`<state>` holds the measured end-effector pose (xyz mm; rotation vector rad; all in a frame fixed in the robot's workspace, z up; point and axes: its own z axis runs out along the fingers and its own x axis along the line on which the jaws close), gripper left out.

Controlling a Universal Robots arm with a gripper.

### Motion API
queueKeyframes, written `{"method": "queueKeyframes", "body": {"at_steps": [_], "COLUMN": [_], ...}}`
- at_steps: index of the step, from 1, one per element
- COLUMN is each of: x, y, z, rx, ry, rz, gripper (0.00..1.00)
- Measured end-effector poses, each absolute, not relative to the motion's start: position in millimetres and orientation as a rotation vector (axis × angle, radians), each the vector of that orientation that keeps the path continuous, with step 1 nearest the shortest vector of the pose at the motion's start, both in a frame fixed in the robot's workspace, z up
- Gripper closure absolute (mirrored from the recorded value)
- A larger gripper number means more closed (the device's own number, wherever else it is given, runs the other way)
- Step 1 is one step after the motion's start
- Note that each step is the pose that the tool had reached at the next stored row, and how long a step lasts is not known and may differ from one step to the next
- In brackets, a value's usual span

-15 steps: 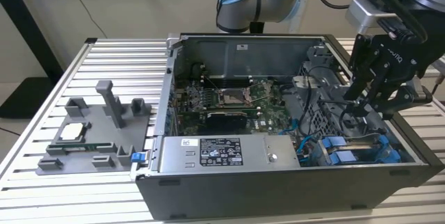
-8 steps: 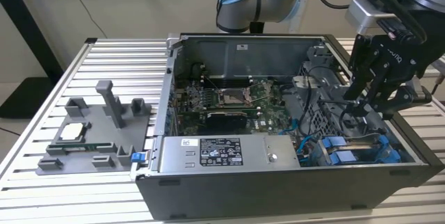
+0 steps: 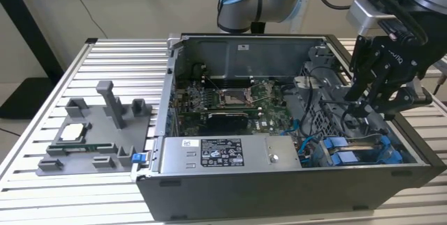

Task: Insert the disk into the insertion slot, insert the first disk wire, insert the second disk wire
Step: 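Insert the first disk wire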

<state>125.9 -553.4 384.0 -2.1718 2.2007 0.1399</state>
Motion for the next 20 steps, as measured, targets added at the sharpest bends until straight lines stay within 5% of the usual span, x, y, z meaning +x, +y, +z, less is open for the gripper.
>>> {"method": "queueKeyframes", "body": {"at_steps": [11, 12, 20], "x": [125.9, 125.9, 125.9], "y": [-553.4, -553.4, -553.4], "z": [383.0, 383.0, 383.0], "rx": [-2.169, -2.169, -2.168], "ry": [2.201, 2.201, 2.201], "rz": [0.143, 0.143, 0.143], "gripper": [0.00, 1.00, 1.00]}}
